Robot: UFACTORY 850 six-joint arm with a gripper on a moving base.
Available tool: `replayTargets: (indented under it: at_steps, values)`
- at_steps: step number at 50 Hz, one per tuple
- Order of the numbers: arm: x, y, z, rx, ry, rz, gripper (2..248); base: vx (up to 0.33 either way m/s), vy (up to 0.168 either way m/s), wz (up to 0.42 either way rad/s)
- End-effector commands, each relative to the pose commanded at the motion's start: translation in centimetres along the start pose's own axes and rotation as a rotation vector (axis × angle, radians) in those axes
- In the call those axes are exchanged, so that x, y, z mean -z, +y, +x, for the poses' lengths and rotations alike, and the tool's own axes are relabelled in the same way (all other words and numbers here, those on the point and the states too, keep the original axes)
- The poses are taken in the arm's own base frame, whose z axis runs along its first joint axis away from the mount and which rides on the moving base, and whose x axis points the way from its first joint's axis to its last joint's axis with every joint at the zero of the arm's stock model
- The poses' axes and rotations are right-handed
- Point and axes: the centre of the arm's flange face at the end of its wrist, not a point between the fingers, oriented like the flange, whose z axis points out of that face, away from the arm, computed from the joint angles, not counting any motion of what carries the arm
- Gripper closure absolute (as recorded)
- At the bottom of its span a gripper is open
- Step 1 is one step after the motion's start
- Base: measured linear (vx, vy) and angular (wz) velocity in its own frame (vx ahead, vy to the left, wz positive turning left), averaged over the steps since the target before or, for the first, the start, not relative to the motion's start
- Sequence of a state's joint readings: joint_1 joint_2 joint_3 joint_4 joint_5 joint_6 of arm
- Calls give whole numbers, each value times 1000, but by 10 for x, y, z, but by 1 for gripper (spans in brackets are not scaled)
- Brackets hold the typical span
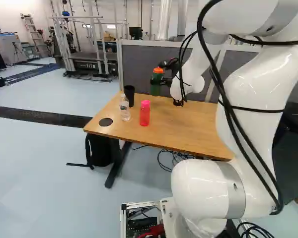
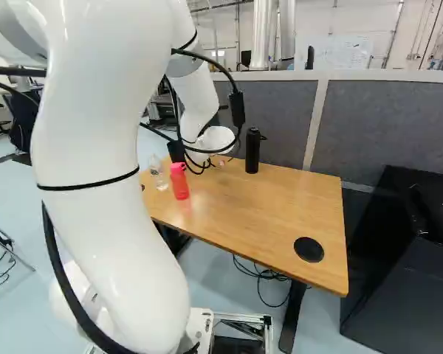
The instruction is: Pick up the green bottle from the table
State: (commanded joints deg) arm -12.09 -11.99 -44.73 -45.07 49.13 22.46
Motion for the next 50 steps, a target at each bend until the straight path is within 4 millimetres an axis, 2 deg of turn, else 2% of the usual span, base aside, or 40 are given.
replayTargets:
  at_steps: [50]
  values:
    - [105, -18, -26, -58, -3, -124, 139, 0, 0, 0]
